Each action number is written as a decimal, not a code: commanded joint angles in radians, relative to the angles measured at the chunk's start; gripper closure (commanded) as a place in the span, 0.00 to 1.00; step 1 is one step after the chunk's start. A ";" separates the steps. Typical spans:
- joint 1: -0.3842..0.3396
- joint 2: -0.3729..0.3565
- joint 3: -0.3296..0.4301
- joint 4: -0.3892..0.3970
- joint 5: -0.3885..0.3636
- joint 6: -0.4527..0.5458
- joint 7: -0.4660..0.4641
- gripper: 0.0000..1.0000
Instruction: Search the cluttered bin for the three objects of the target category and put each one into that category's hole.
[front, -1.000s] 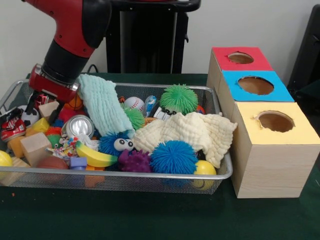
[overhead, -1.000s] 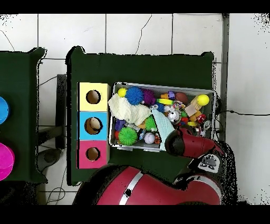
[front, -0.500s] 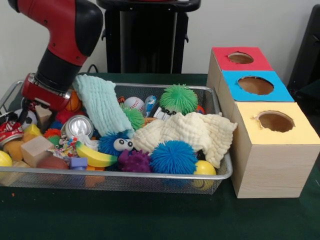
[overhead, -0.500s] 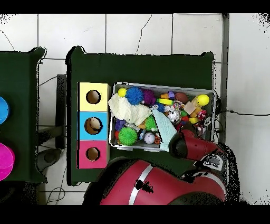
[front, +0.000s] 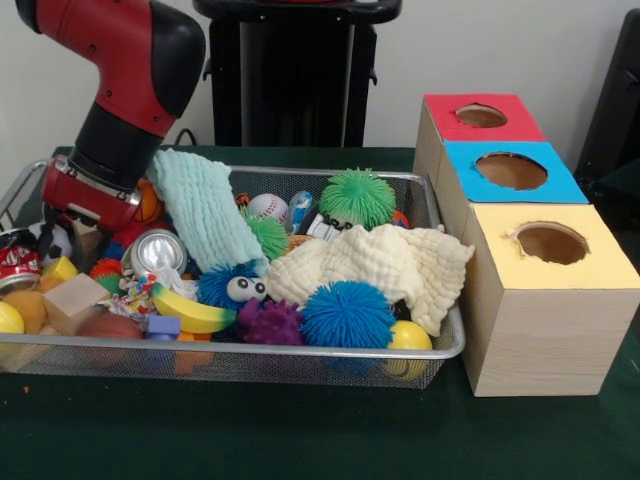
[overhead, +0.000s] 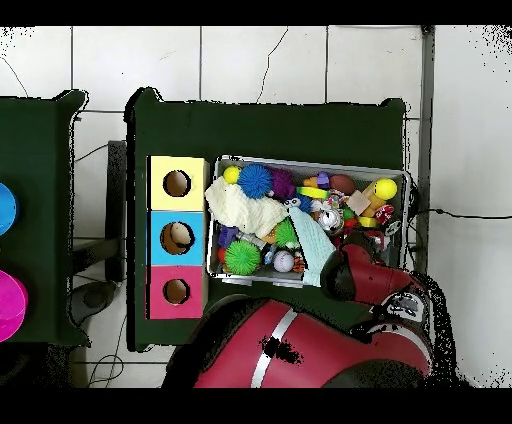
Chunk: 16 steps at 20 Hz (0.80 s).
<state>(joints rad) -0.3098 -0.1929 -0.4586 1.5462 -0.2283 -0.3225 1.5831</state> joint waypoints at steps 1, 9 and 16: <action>-0.053 0.020 0.151 -0.004 -0.025 0.042 0.160 0.00; 0.002 -0.110 0.146 0.061 -0.009 0.194 0.140 0.00; -0.005 -0.125 0.166 0.039 -0.030 0.204 0.125 0.00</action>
<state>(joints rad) -0.3169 -0.2994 -0.4325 1.5738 -0.2367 -0.2000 1.5831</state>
